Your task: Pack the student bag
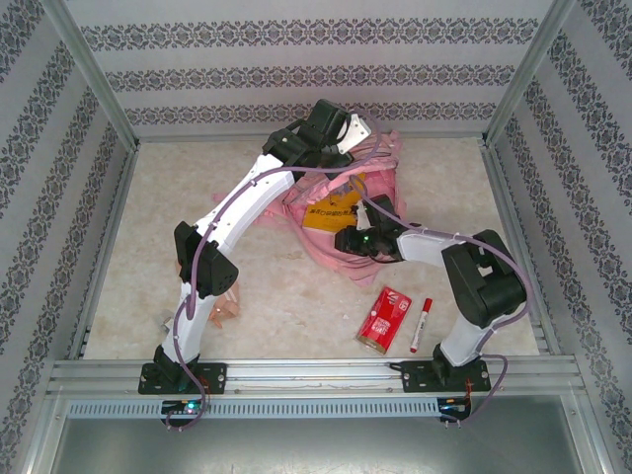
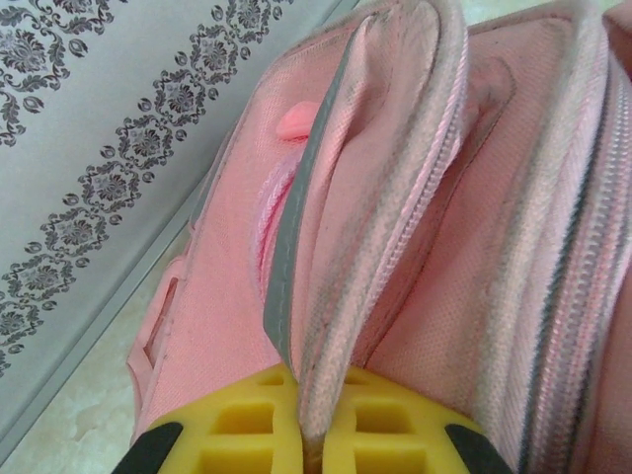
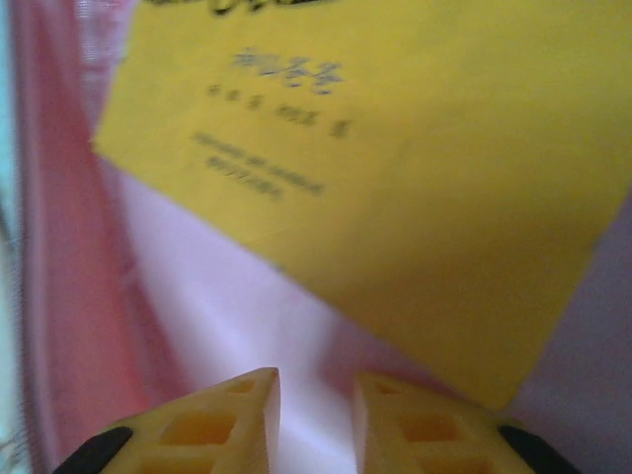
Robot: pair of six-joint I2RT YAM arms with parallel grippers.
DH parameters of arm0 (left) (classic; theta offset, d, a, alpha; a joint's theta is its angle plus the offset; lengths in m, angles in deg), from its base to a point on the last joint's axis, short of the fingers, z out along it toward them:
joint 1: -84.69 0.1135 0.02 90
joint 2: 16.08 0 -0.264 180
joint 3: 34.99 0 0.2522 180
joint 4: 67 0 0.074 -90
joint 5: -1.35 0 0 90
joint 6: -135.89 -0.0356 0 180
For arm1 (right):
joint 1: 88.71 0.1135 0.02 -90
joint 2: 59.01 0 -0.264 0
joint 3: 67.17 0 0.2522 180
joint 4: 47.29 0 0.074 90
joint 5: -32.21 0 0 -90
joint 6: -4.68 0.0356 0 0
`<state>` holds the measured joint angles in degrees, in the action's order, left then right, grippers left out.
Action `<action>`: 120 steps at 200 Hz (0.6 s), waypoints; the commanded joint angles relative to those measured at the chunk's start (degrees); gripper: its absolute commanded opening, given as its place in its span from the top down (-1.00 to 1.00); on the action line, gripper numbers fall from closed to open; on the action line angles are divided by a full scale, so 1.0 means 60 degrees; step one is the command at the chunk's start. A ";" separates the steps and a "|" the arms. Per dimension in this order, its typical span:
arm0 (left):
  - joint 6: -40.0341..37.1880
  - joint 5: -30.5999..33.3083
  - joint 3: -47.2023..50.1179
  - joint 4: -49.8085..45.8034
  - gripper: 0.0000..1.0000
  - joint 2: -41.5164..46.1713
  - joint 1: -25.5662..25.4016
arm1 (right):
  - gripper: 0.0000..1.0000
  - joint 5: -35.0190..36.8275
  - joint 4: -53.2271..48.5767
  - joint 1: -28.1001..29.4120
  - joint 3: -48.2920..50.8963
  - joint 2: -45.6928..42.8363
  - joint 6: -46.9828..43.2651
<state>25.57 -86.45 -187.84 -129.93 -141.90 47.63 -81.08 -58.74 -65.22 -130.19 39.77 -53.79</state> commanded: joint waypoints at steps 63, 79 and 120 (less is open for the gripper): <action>0.0096 -0.0662 -0.0169 0.0901 1.00 0.0751 -0.0035 | 0.65 0.2844 0.0642 -0.0546 -0.0975 0.0111 0.0030; 0.0125 -0.0767 -0.0145 0.0873 1.00 0.0750 -0.0035 | 0.67 0.2957 0.1108 -0.0724 -0.1095 0.0456 0.0063; 0.0095 -0.0952 0.0243 0.1091 1.00 0.0758 -0.0035 | 0.66 0.3112 0.1345 -0.1117 -0.1804 0.1150 -0.0404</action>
<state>25.60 -88.88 -186.72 -129.80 -141.90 47.67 -64.67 -54.00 -70.16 -137.62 44.69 -54.40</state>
